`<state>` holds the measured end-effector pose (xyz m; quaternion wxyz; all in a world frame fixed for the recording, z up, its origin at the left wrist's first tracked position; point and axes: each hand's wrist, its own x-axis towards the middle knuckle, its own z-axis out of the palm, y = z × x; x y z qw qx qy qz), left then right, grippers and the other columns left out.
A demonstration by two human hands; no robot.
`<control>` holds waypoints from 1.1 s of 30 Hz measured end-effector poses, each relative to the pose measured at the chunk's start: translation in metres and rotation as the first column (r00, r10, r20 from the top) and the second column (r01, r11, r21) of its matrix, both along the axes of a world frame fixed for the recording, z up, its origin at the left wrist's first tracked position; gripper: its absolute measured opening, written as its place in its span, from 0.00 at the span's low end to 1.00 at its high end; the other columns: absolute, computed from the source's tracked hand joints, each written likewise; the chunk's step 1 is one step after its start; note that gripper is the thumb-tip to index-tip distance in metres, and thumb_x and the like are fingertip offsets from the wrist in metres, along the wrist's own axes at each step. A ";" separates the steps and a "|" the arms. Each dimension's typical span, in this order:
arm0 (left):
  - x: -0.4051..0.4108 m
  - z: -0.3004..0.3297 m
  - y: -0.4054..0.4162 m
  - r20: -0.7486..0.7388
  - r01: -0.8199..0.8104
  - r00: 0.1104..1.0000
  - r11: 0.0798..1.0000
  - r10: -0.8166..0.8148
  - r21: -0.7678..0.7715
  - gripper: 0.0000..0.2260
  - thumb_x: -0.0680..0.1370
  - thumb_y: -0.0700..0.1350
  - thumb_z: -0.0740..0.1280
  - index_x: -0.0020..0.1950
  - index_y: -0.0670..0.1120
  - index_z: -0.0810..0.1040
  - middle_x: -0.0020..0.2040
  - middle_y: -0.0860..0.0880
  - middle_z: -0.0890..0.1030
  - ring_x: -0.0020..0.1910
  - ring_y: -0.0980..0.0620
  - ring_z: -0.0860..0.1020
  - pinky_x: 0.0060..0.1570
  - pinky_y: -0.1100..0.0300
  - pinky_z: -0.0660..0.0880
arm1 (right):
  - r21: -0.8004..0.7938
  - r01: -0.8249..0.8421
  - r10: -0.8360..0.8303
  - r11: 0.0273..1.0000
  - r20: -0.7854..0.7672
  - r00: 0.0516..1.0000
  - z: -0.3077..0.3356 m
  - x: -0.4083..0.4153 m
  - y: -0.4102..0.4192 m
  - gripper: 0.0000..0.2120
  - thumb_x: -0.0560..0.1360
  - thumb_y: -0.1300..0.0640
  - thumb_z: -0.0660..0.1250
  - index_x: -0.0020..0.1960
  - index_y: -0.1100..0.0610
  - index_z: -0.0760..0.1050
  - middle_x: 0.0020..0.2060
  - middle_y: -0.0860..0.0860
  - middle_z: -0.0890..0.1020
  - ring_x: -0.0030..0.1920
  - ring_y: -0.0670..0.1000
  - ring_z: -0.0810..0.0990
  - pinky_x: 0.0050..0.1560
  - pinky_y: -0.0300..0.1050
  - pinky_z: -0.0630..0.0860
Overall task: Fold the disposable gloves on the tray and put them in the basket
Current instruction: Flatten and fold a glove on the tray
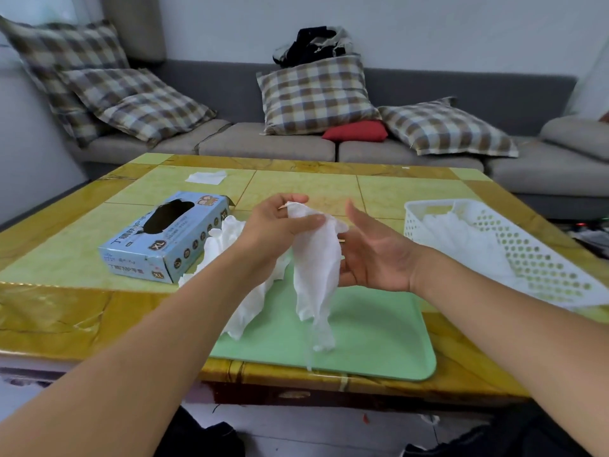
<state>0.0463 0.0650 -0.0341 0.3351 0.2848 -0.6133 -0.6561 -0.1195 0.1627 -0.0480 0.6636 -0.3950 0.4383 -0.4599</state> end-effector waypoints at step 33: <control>-0.009 0.023 0.013 -0.055 0.249 0.968 0.957 -0.243 0.150 0.10 0.67 0.40 0.74 0.47 0.47 0.82 0.43 0.47 0.85 0.39 0.50 0.84 0.40 0.58 0.83 | 0.062 0.219 -0.198 0.974 -0.236 0.951 0.033 -0.027 0.038 0.17 0.68 0.54 0.74 0.53 0.62 0.81 0.40 0.54 0.84 0.38 0.48 0.80 0.38 0.37 0.79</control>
